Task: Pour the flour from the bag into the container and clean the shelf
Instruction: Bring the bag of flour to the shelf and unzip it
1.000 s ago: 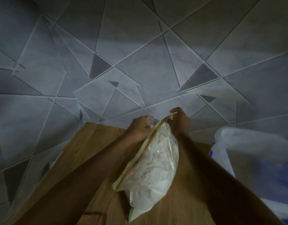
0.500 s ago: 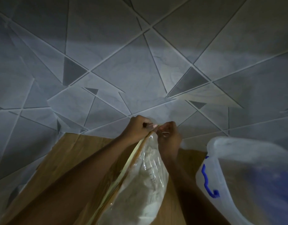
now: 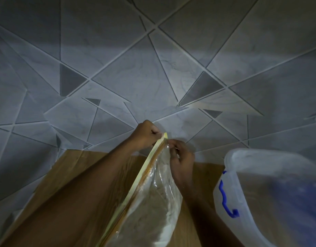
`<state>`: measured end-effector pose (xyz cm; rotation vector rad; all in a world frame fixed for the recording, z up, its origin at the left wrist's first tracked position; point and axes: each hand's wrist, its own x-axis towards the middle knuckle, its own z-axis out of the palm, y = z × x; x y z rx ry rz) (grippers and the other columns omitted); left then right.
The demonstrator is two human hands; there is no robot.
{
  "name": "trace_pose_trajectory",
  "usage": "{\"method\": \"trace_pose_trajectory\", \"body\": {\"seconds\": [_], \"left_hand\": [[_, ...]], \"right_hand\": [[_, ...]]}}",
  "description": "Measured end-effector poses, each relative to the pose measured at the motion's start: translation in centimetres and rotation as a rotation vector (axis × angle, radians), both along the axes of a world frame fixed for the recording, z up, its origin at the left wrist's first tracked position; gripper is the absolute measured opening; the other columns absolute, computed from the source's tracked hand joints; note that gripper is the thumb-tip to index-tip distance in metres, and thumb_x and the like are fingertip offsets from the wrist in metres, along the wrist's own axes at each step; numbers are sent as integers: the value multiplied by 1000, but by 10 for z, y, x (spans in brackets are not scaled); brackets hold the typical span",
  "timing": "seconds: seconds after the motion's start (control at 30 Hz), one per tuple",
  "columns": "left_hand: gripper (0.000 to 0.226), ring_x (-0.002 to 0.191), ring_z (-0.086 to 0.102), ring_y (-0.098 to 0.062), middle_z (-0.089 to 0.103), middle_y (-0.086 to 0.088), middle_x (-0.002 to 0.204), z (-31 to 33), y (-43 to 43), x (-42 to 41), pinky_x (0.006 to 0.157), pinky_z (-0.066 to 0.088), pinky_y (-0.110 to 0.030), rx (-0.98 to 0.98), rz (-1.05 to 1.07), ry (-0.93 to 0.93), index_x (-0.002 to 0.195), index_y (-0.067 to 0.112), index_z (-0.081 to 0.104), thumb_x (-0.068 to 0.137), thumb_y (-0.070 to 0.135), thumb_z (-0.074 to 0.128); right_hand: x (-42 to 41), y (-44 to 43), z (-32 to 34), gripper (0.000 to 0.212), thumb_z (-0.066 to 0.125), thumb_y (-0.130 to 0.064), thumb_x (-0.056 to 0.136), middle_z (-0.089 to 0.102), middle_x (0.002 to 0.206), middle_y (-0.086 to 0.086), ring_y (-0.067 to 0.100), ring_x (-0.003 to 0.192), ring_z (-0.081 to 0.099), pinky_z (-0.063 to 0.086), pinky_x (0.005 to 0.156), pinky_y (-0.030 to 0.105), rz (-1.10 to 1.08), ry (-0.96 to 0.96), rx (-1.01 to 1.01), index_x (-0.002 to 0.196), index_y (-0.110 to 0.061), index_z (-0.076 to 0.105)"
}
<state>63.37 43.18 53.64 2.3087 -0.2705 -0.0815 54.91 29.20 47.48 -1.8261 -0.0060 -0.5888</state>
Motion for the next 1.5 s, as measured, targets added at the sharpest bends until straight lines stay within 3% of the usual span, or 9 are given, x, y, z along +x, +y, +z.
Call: {"method": "trace_pose_trajectory", "body": {"seconds": [0.1,0.2,0.37,0.5,0.87,1.1,1.27,1.37,1.5], "left_hand": [[31,47,61,-12,60,-4,55,0,1,1,47,50,-22,-62,39,84,60,2,68,89,14,70],[30,49,64,-14,65,-10,61,2,-3,0,46,50,-21,-120,96,144,75,-6,70,90,21,70],[37,55,68,-17,69,-6,62,4,-9,0,51,56,-27,-103,95,172,79,2,73,80,38,81],[25,56,71,-18,71,-5,62,2,-9,4,61,64,-43,-68,95,110,73,7,76,77,30,85],[15,59,72,-21,73,-7,65,-1,-13,13,59,64,-38,-83,163,67,77,3,79,75,17,83],[17,74,71,-17,74,-7,73,-11,-19,8,63,46,-21,26,243,-15,76,7,78,79,24,77],[40,39,59,-12,60,0,45,-6,-9,-14,48,48,-22,-47,254,134,59,12,65,73,46,81],[45,41,55,-18,62,-6,49,-5,-3,-27,44,38,-21,30,126,377,66,10,66,67,51,83],[32,39,60,-13,65,-4,48,-4,2,-33,47,45,-22,89,87,248,72,6,72,71,34,87]], "right_hand": [[5,-3,-4,16,68,-21,92,70,104,-7,7,96,69,59,82,37,3,-33,-130,107,-21,74],[14,-3,-8,18,67,-8,91,71,102,1,11,91,69,58,82,35,-36,-75,-235,105,-13,75],[13,1,2,22,57,-16,92,72,97,11,10,89,63,42,85,1,-74,-158,-312,97,-5,75],[7,2,13,29,51,-21,88,70,82,12,26,77,68,54,67,26,-108,-322,-530,87,-2,73],[11,7,-15,17,57,-5,84,65,87,11,25,80,60,54,64,37,-141,-209,-716,94,-3,71],[-35,16,-36,26,54,-4,84,66,99,5,19,91,58,47,76,27,27,-69,-636,101,-10,72],[-43,9,-28,30,46,-3,80,65,93,2,17,86,56,38,74,21,9,-104,-612,97,-12,70],[-45,13,-25,29,45,-7,83,66,93,5,18,86,58,37,75,18,-12,-91,-600,96,-10,70],[-50,17,-21,32,39,-8,80,66,89,4,20,82,60,46,72,24,18,-51,-543,88,-10,69]]}}
